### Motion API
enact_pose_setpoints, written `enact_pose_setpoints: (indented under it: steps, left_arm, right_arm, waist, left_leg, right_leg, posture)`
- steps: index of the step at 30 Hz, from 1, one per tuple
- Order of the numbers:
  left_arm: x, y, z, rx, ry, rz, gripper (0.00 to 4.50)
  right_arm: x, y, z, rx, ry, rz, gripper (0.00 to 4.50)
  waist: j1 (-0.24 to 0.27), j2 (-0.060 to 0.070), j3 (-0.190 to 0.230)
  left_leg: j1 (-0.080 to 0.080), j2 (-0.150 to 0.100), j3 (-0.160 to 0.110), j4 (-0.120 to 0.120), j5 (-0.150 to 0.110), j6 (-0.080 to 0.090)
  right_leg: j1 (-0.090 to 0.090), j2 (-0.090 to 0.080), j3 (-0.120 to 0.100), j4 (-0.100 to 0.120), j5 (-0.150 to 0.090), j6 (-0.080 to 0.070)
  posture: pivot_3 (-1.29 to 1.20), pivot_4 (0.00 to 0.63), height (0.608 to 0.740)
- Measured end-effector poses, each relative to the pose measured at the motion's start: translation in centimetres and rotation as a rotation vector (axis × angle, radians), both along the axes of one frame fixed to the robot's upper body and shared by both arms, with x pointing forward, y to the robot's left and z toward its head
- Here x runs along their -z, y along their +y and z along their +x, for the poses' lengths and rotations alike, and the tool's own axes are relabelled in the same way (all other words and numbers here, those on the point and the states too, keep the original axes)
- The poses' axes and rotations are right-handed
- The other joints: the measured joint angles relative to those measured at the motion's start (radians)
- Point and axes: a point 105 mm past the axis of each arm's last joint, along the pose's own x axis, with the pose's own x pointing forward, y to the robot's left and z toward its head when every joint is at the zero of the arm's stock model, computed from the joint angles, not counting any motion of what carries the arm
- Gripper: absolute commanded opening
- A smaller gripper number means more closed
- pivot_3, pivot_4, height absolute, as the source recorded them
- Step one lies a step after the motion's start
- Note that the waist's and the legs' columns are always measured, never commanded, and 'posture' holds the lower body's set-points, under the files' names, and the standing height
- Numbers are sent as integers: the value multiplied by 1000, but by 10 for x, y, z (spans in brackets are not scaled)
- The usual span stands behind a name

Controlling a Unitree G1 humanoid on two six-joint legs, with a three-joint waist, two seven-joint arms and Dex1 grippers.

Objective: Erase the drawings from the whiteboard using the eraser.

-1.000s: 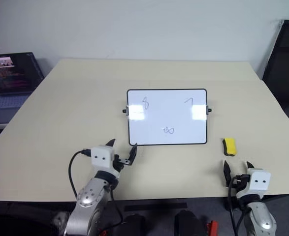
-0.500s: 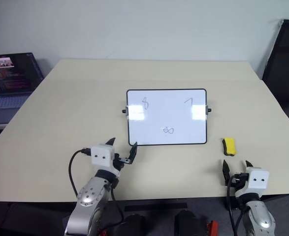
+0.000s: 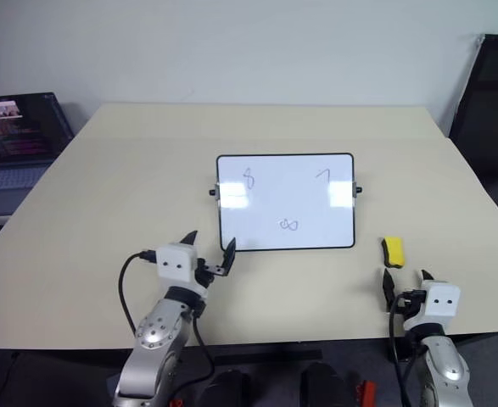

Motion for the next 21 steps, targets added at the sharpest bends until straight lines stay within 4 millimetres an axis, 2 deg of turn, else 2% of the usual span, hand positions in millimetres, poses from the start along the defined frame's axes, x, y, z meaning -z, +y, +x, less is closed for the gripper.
enact_pose_setpoints:
  steps: [4,9,11,13,15,16,21]
  left_arm:
    - [-10,-3,5,40,-35,36,4500]
    - [-34,-10,16,141,-112,99,4500]
    - [-51,-15,25,215,-160,125,4500]
    - [-67,-26,30,314,-208,130,4500]
    - [-79,-39,29,435,-245,105,4500]
    - [-82,-45,27,498,-248,91,4500]
    - [-78,-60,17,801,-176,35,4500]
  right_arm:
    - [0,0,0,2,-9,1,4478]
    - [0,0,2,6,-12,11,4478]
    - [-18,13,9,6,16,14,4478]
    - [-54,32,19,-22,-36,14,4478]
    - [-76,35,26,-10,-60,17,4478]
    - [-81,34,28,3,-54,22,4478]
    - [-74,26,35,60,80,62,4478]
  waist:
    - [0,0,0]
    - [1,0,0]
    - [-1,2,1]
    - [-2,2,1]
    - [0,0,0]
    - [0,0,0]
    - [-1,1,0]
  left_leg:
    - [1,0,0,0,0,0]
    - [2,0,1,0,0,0]
    - [2,0,3,2,0,0]
    - [4,-1,4,2,0,0]
    - [4,-1,2,2,0,0]
    - [4,-1,2,2,0,0]
    - [2,-1,1,1,0,0]
  right_leg:
    - [0,0,0,0,0,0]
    - [1,0,0,1,0,0]
    - [-2,-1,3,8,0,0]
    - [-1,1,4,9,0,0]
    - [-1,1,2,9,0,-1]
    - [-1,1,1,9,0,-1]
    - [-2,2,-1,9,1,2]
  posture:
    - [0,150,740]
    - [0,150,740]
    - [0,150,740]
    - [0,150,740]
    - [0,150,740]
    - [0,150,740]
    - [0,150,740]
